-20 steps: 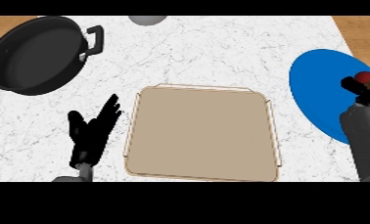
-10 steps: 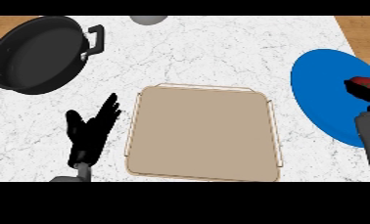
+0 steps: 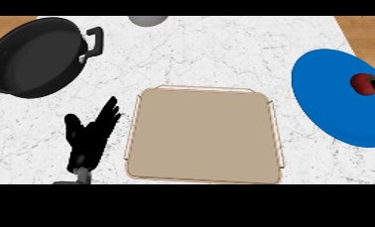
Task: Pick the tomato from the tray and place it in the plate
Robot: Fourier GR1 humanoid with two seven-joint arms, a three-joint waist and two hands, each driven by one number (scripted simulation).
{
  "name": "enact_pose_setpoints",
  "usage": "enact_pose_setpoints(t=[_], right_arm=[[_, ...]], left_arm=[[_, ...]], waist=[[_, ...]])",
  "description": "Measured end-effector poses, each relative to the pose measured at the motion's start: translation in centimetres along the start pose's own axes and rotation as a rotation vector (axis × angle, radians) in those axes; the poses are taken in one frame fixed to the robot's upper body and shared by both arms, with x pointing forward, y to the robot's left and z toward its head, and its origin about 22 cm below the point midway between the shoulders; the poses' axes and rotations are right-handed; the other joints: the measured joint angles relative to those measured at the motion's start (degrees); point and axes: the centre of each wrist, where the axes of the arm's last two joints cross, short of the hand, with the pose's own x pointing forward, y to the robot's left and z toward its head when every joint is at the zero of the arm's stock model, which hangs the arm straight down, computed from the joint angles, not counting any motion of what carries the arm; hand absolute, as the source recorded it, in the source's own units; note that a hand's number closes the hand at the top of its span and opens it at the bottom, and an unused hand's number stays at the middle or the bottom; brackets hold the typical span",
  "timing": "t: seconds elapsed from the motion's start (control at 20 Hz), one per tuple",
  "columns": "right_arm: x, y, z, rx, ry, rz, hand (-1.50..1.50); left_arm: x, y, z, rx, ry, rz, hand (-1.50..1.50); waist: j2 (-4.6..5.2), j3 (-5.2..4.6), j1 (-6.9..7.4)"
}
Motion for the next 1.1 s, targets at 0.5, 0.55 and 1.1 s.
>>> enact_pose_setpoints(t=[0.5,0.55,1.1], right_arm=[[-5.0,-6.2,4.0,0.202,0.004,-0.164,-1.50],[-5.5,-7.0,4.8,0.221,0.002,-0.168,-1.50],[-7.1,-12.6,11.4,0.309,-0.005,-0.063,-1.50]], left_arm=[[-0.1,0.6,-0.4,0.016,0.007,0.001,0.00],[0.3,0.7,-0.3,0.016,0.008,0.000,0.00],[-0.2,0.0,0.1,0.010,0.001,-0.002,0.00]], waist=[[-0.37,-0.24,-0.89],[-0.39,-0.27,-0.89],[-0.27,-0.27,-0.54]])
